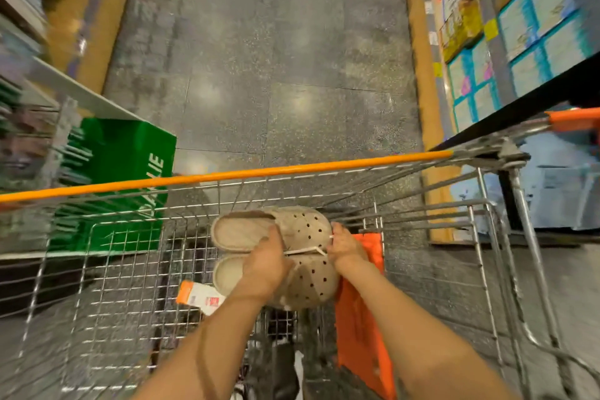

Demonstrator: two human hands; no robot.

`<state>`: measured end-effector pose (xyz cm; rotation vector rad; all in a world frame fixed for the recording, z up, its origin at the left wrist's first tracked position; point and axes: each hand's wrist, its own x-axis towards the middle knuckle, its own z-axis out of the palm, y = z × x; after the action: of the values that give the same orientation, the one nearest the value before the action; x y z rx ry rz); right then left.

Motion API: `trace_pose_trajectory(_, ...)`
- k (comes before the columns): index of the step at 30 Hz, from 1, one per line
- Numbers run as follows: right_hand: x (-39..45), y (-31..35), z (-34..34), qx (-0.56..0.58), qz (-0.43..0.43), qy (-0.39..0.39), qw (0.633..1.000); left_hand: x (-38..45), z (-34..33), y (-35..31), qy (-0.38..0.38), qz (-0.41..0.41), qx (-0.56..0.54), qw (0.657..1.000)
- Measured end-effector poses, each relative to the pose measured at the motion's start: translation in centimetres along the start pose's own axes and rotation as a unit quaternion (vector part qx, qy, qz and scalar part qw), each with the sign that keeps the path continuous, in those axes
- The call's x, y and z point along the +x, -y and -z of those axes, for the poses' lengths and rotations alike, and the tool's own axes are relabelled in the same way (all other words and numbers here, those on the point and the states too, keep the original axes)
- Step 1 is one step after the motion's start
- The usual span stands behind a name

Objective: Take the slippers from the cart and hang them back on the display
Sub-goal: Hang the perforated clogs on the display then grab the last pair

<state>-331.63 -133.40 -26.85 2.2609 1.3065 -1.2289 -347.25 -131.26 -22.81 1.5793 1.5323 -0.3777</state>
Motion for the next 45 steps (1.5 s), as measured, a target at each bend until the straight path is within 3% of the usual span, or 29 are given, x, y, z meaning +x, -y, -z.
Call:
trace_pose_trajectory(7, 1.3, -0.9, -1.0, -0.076, 0.027, 0.038, 0.996, 0.9, -1.0, 0.1, 0.007, 0.01, 0.037, 0.999)
trace_pose_trajectory(14, -0.5, 0.1, 0.7, -0.156, 0.042, 0.036, 0.986, -0.8, -0.2, 0.5, 0.029, 0.007, 0.168, 0.985)
trace_pose_trajectory(18, -3.1, 1.6, 3.5, -0.16, 0.096, -0.022, 0.982, -1.9, 1.3, 0.0, 0.014, -0.01, 0.191, 0.981)
trace_pose_trajectory(23, -7.7, 5.6, 6.9, -0.168, 0.2, -0.032, 0.965, -3.1, 3.0, -1.3, -0.002, -0.048, 0.167, 0.985)
trace_pose_trajectory(26, -10.8, 8.2, 8.9, -0.21, 0.264, -0.047, 0.94, -4.4, 4.5, -2.2, -0.042, -0.075, 0.177, 0.98)
trace_pose_trajectory(31, -14.4, 11.8, 10.9, -0.309, 0.304, -0.047, 0.9, -7.5, 6.8, -1.4, -0.06, -0.083, 0.164, 0.981)
trace_pose_trajectory(38, -23.2, 16.5, 13.6, -0.39, 0.372, -0.094, 0.837, -14.9, 10.0, 0.4, -0.145, -0.108, 0.108, 0.978)
trace_pose_trajectory(45, -35.3, 26.9, 13.6, -0.442, 0.446, -0.12, 0.769, -25.5, 15.8, 5.1, -0.33, -0.094, -0.061, 0.937)
